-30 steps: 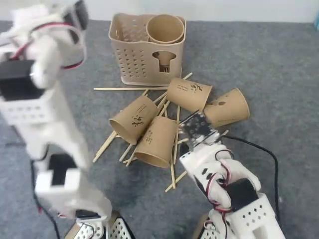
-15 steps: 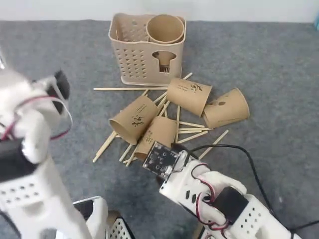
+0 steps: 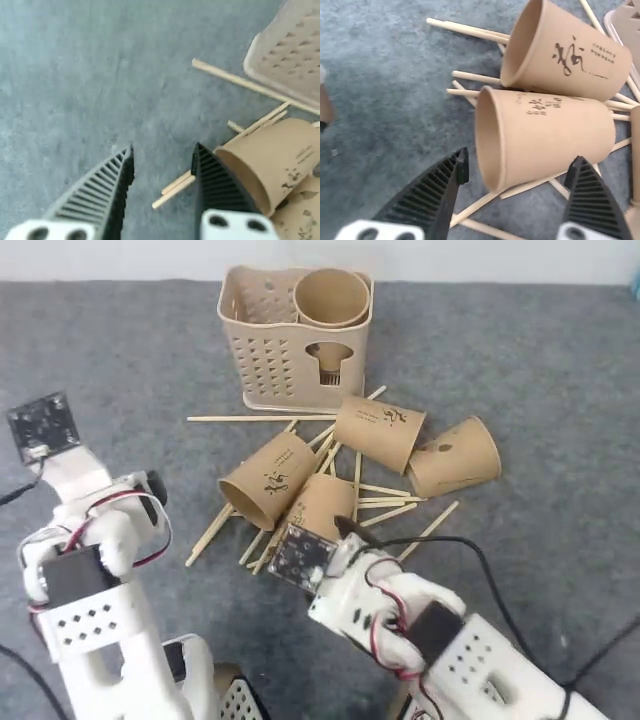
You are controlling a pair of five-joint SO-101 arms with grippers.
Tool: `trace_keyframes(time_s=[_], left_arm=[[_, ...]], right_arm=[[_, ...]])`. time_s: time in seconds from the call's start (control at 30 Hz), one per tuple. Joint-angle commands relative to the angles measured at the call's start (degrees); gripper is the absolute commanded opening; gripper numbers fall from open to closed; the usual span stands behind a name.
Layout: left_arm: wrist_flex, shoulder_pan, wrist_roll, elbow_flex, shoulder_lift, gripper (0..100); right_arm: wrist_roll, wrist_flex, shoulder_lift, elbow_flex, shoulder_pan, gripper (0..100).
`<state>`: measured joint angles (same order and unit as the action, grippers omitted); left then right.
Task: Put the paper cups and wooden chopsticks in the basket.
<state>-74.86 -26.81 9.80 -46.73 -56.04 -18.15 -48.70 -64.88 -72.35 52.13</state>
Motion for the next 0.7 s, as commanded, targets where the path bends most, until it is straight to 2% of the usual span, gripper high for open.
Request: trace_keyframes(time_s=[0.0, 0.23, 0.47, 0.53, 0.67], left_arm=[[2.37, -0.79, -0.70, -1.36, -1.14, 18], [2.99, -0.70, -0.79, -1.98, -1.14, 18], [2.99, -0.70, -0.79, -2.15, -1.14, 18], [2.99, -0.70, -0.79, -2.24, -1.14, 18], [2.90, -0.70, -0.79, -2.24, -1.14, 18]], right_arm=[[-1.49, 6.46, 6.81, 1.49, -3.38, 31.8], [-2.81, 11.56, 11.30, 3.08, -11.03, 30.3], [-2.73, 13.58, 7.96, 3.43, -13.76, 4.8], [-2.73, 13.14, 5.05, 3.43, -13.85, 0.9], [-2.73, 11.30, -0.22, 4.48, -13.93, 0.8]])
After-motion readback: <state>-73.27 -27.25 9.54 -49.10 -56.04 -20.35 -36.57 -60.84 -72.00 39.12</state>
